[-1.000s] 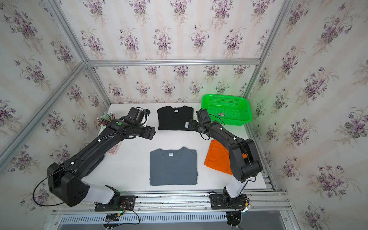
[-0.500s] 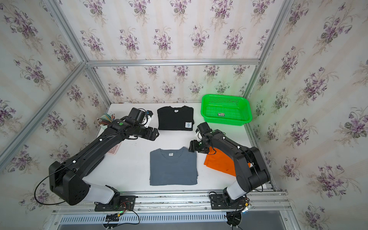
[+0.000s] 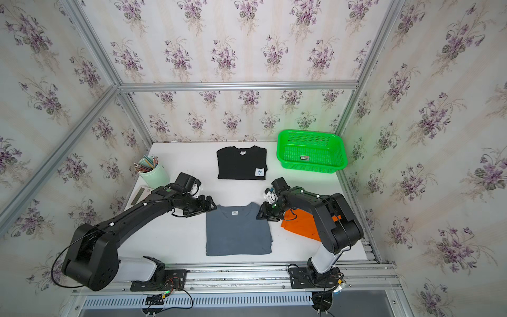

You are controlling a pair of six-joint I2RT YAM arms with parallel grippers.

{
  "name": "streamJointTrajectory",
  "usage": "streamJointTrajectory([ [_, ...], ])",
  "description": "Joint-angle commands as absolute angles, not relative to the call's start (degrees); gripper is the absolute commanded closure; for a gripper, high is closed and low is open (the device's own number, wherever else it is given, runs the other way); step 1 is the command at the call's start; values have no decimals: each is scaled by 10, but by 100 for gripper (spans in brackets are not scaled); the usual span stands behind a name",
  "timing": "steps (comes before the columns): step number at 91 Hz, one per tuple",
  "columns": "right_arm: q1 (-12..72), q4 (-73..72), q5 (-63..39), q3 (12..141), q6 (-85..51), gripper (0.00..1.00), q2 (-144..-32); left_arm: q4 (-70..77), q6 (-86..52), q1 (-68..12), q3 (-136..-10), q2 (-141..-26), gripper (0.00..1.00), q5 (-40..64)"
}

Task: Put the folded t-shirts into the basket
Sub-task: Pick up the T-shirt from the center of the board.

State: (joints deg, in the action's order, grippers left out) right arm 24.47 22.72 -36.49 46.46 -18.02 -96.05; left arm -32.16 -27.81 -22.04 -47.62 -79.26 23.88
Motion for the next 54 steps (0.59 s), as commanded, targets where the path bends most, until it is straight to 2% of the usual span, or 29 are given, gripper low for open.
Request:
streamJointTrajectory([
  [1, 245, 200, -388, 451, -173, 59, -963, -252, -297, -220, -436, -790, 15, 310],
  [24, 240, 165, -419, 441, -170, 59, -960, -176, -282, -213, -391, -857, 25, 294],
  [39, 205, 159, -379, 425, -205, 45, -930, -152, -281, -208, -401, -910, 43, 315],
  [46, 180, 163, -363, 422, -205, 43, -907, -142, -274, -206, -405, -926, 62, 327],
  [54, 167, 170, -356, 429, -195, 42, -900, -146, -262, -207, -416, -945, 72, 331],
])
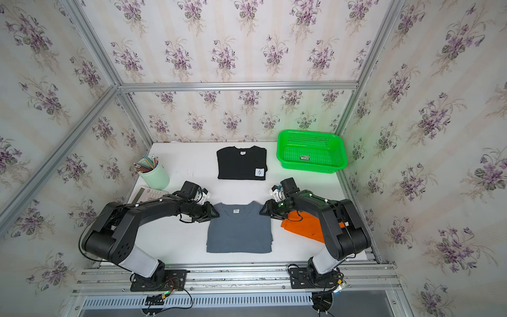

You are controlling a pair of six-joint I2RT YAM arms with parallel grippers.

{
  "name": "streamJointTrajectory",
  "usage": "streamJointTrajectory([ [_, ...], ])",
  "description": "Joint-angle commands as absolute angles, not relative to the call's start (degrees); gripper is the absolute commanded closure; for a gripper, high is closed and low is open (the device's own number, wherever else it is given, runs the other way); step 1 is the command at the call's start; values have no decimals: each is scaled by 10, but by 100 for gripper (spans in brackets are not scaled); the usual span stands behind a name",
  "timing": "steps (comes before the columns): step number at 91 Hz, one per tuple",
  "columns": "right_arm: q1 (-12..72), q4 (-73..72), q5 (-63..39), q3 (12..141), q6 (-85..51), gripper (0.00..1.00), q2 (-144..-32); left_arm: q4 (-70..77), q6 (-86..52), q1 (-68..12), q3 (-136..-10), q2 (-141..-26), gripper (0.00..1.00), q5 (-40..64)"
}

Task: Put the folded t-shirts into the basket
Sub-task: Pick up the T-shirt from the center of the board.

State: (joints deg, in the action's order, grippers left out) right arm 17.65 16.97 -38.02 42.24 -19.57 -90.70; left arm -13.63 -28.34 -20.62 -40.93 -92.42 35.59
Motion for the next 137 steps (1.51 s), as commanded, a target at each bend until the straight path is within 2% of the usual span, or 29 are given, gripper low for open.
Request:
streamJointTrajectory([
  [1, 167, 172, -355, 432, -194, 42, -901, -147, -260, -207, -417, -946, 73, 330],
  [4, 167, 175, -355, 438, -190, 41, -909, -149, -257, -207, -421, -952, 75, 327],
  [19, 154, 155, -317, 447, -196, 39, -947, -142, -234, -206, -429, -948, 100, 304],
  [34, 131, 122, -320, 451, -209, 37, -979, -119, -221, -201, -427, -935, 100, 297],
  [46, 130, 78, -410, 441, -214, 41, -1023, -98, -217, -200, -427, -937, 100, 304],
  [54, 130, -2, -477, 411, -226, 56, -1032, -81, -216, -200, -425, -938, 100, 308],
  [68, 129, -165, -556, 359, -282, 90, -1008, -50, -215, -194, -427, -930, 100, 328],
  [77, 119, -251, -578, 333, -321, 100, -977, -12, -204, -192, -415, -904, 100, 338],
  [89, 96, -317, -579, 319, -352, 100, -910, 33, -169, -192, -411, -867, 100, 404],
  [104, 90, -311, -572, 342, -333, 100, -831, 74, -172, -194, -441, -836, 100, 435],
  [126, 87, -229, -440, 409, -209, 100, -699, 275, -145, -216, -453, -788, 100, 414],
  [137, 87, -248, -399, 425, -164, 100, -663, 307, -120, -219, -489, -806, 100, 418],
])
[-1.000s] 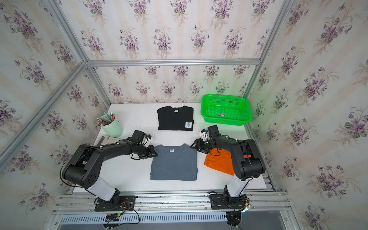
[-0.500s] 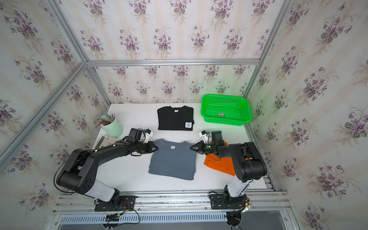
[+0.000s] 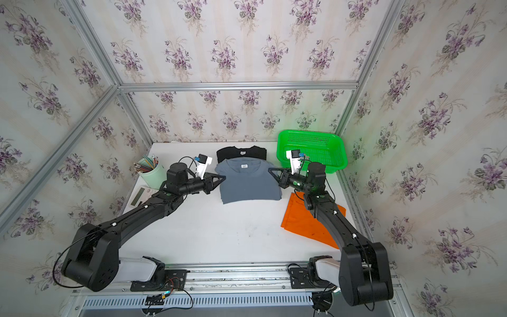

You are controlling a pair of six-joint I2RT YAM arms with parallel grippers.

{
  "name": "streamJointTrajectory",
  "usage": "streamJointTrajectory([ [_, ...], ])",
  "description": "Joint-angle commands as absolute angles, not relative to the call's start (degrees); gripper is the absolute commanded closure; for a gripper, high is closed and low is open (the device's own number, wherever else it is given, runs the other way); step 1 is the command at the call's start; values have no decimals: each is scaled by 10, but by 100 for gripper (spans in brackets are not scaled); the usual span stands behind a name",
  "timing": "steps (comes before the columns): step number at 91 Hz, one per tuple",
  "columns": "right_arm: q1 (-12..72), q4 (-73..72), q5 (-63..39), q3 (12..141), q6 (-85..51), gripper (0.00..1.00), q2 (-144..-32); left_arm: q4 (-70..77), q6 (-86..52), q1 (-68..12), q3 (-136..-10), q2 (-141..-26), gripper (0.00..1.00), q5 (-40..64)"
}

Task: Put the folded t-shirts into the basket
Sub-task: Pick up the T-shirt from the center of the board, then move the bin to the corner of the board.

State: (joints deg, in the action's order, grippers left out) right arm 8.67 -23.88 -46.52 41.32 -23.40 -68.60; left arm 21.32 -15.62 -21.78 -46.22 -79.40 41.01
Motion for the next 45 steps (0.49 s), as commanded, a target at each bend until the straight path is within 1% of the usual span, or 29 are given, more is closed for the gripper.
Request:
streamJointTrajectory([
  [1, 87, -249, -396, 427, -161, 100, -661, 310, -122, -219, -493, -806, 100, 418],
  [10, 86, -242, -340, 447, -135, 100, -648, 371, -135, -228, -521, -855, 100, 416],
  [26, 74, -192, -289, 517, -98, 100, -671, 497, -153, -244, -584, -944, 100, 451],
  [38, 65, -191, -234, 542, -52, 100, -683, 582, -195, -246, -626, -1013, 100, 448],
  [45, 59, -196, -194, 548, -41, 100, -692, 605, -205, -249, -651, -1048, 100, 439],
])
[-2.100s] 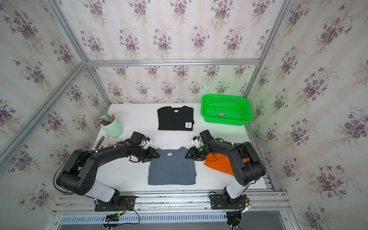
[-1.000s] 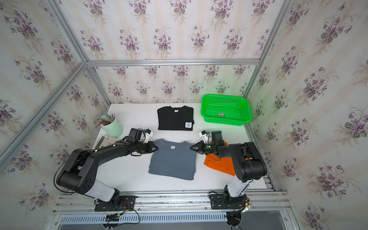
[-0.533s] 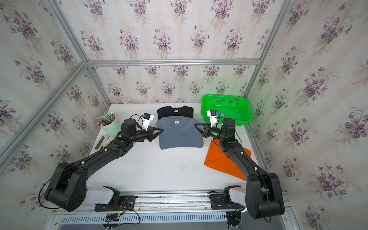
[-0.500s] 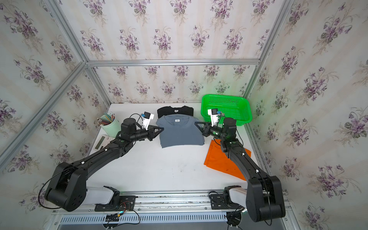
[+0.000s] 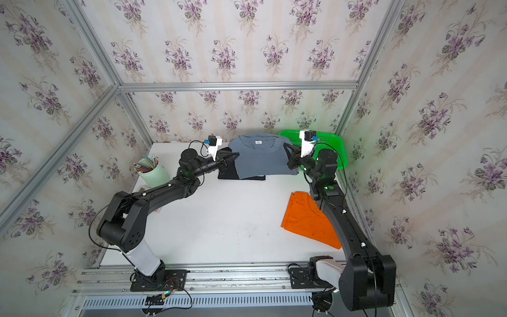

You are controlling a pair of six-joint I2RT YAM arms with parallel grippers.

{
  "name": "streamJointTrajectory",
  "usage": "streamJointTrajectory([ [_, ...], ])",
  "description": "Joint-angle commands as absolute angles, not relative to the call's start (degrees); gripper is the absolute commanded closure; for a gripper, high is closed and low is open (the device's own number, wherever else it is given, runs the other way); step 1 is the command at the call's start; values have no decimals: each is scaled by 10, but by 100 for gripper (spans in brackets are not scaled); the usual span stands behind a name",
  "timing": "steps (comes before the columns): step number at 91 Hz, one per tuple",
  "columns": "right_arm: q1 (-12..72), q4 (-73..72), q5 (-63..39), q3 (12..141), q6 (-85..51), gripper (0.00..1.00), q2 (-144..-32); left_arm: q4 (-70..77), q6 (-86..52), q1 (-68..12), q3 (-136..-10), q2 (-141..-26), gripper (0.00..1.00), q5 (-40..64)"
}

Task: Put the folded t-shirts into the basket
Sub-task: Move the bin to the corner of the board.

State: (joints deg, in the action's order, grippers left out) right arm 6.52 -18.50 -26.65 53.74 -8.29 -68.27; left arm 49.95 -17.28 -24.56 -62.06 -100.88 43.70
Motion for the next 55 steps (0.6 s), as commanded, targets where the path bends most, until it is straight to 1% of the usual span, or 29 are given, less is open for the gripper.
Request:
streamJointTrajectory([
  [1, 58, -196, -191, 550, -40, 100, -694, 607, -207, -249, -655, -1053, 100, 437],
  [10, 48, -195, -158, 564, -35, 100, -714, 624, -219, -254, -691, -1097, 100, 435],
  [21, 36, -232, -126, 559, -42, 100, -736, 636, -221, -269, -728, -1139, 100, 413],
  [32, 23, -247, -105, 565, -55, 100, -763, 588, -199, -292, -776, -1164, 100, 397],
  [42, 14, -255, -94, 572, -64, 100, -780, 552, -182, -315, -818, -1189, 100, 361],
  [55, -6, -258, -89, 580, -72, 100, -796, 529, -178, -338, -895, -1246, 100, 358],
])
